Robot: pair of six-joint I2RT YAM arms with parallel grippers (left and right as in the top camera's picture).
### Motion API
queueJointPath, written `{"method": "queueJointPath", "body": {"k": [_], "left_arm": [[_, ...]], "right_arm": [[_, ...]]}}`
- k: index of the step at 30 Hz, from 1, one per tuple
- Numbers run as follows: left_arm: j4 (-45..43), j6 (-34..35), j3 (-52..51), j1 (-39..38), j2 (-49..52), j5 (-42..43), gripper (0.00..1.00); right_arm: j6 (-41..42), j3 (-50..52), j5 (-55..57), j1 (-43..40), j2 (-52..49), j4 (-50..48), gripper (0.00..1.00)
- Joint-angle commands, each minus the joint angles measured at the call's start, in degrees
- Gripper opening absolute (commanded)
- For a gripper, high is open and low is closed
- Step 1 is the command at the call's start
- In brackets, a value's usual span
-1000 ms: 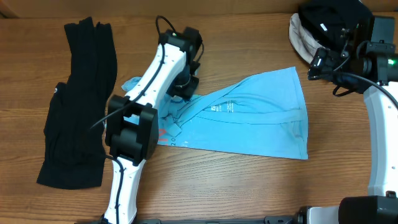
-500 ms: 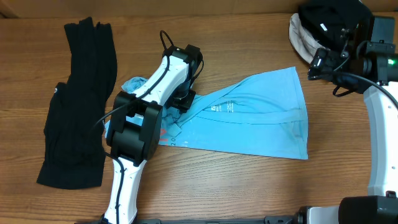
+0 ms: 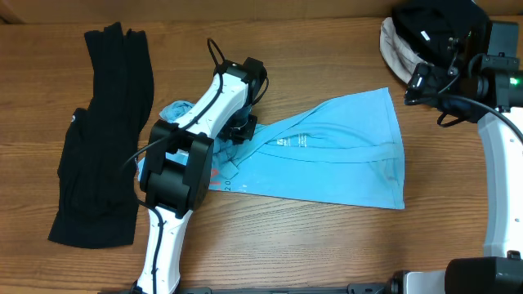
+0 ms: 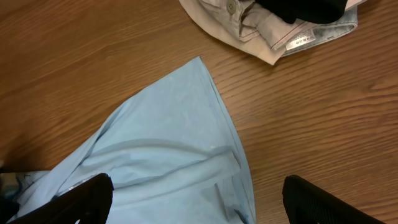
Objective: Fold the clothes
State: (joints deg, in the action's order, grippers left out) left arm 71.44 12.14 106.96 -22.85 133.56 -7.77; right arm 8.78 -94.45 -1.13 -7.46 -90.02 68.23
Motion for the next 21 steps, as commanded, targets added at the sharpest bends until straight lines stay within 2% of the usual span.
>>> {"method": "queueJointPath", "body": {"k": [1,13,18,21], "left_arm": [[-0.35,2.27,-0.31,1.29,-0.5,-0.94,0.17],[-1.03,2.23,-0.31,2.6,-0.5,-0.11,0.06],[-0.81,2.03,-0.2,2.6,-0.5,-0.09,0.23],[0.57,2.05,1.16,2.6,-0.52,-0.11,0.23]], "right_arm": [[-0.26,-0.37,0.0,-0.11,0.2,-0.2,0.91],[-0.26,-0.37,-0.02,-0.11,0.2,-0.42,0.91],[-0.26,-0.37,-0.02,-0.11,0.2,-0.44,0.91],[-0.26,-0.37,-0.02,-0.11,0.2,-0.42,0.91]]}}
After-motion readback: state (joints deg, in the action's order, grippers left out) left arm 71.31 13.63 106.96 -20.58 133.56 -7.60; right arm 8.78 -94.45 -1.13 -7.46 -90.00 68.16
